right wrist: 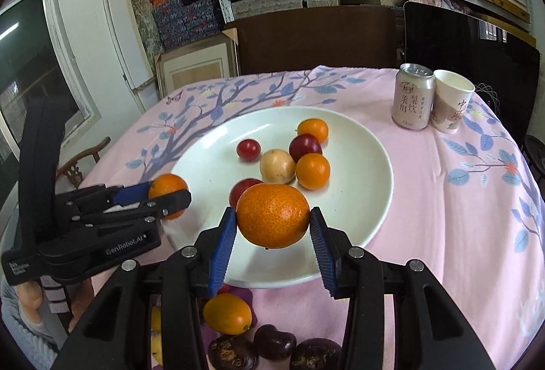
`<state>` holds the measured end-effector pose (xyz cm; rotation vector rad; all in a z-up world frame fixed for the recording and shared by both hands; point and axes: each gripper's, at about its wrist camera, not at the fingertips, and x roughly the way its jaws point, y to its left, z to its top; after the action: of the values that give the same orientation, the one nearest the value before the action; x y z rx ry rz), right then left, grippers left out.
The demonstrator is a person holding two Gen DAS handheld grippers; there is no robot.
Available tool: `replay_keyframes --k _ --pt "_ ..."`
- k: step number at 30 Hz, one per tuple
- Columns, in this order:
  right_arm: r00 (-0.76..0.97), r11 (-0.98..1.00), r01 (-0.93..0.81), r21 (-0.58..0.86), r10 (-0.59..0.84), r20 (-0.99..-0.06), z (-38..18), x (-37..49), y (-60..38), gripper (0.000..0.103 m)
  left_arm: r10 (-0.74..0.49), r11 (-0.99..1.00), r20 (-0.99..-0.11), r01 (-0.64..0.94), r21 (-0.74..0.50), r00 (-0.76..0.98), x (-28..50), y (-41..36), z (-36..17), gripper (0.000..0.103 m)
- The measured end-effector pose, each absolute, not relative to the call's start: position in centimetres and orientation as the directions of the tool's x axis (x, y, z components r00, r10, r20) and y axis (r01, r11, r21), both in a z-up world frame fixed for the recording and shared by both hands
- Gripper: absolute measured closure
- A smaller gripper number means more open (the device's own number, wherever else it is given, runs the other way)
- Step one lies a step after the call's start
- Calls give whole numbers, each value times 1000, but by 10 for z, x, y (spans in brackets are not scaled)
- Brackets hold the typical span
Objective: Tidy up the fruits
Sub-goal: 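Lower the mandarin onto the plate with the left tool while the right tool releases its mandarin there, then withdraw both open tools from the plate toward the fruit pile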
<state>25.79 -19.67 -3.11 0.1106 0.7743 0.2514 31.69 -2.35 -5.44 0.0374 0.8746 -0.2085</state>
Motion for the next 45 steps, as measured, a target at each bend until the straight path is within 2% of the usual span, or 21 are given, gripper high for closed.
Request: replay_keyframes --k 8,10,11,13,25,35,38,40,45 --pt "677 969 -170 180 248 -693 -44 265 -195 59 -164 980 -769 194 -53 617 325 -25 -60 58" --pt "691 969 -172 180 249 -679 -39 263 -195 59 -155 981 -765 189 -44 625 324 -25 -61 53" --pt "696 968 -171 182 250 -673 -38 262 -196 59 -154 981 -764 191 -41 627 324 -26 -60 47" --pt "695 966 -175 188 257 -671 -35 259 -198 59 -148 982 -756 185 -36 637 321 -25 -58 45" --pt "691 944 -242 226 331 -643 -18 214 -199 59 -216 969 -740 235 -81 637 276 -13 -44 45" --pt "641 945 -181 273 324 -696 -42 199 -220 58 -243 937 -769 349 -29 591 233 -34 -64 45" --pt "644 945 -170 278 321 -694 -41 197 -224 54 -254 930 -784 366 -37 566 236 -41 -73 45" --pt "652 945 -164 284 320 -688 -39 196 -227 48 -265 930 -796 364 -60 545 243 -44 -78 45" --pt "655 939 -163 303 333 -679 -36 195 -231 47 -277 934 -808 345 -99 519 263 -47 -85 45"
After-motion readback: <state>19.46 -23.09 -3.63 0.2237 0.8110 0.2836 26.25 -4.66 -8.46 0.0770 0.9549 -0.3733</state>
